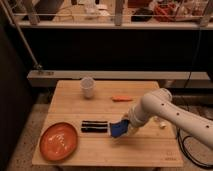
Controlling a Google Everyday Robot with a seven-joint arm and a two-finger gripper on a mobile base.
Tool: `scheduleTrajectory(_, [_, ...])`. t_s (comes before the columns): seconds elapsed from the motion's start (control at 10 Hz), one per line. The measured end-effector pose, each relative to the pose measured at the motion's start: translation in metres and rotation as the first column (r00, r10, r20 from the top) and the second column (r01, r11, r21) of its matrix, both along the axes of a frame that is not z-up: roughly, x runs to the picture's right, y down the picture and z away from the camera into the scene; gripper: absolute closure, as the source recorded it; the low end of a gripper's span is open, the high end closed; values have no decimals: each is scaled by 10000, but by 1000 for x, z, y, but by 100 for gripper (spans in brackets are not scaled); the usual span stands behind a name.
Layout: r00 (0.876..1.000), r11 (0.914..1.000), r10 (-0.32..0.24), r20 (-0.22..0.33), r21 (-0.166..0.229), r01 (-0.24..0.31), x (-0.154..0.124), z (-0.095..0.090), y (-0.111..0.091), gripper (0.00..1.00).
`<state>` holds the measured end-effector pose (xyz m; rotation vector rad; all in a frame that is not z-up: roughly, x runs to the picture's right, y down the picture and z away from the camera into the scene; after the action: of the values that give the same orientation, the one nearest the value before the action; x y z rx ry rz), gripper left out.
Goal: Place the white sponge in the ceramic bowl
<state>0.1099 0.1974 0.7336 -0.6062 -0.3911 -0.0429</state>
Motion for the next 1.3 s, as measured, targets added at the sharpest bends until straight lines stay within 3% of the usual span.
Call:
scheduleTrajectory(0.4, [9956,9969,-760,545,249,747,-57,-13,-6,100])
scheduleTrajectory(0.7, [9900,9932,-1140,827,349,1114,-85,-18,-6,100])
scheduleTrajectory(1.3, [9675,9795,-2014,1530,360,1982,-145,-26,4,100])
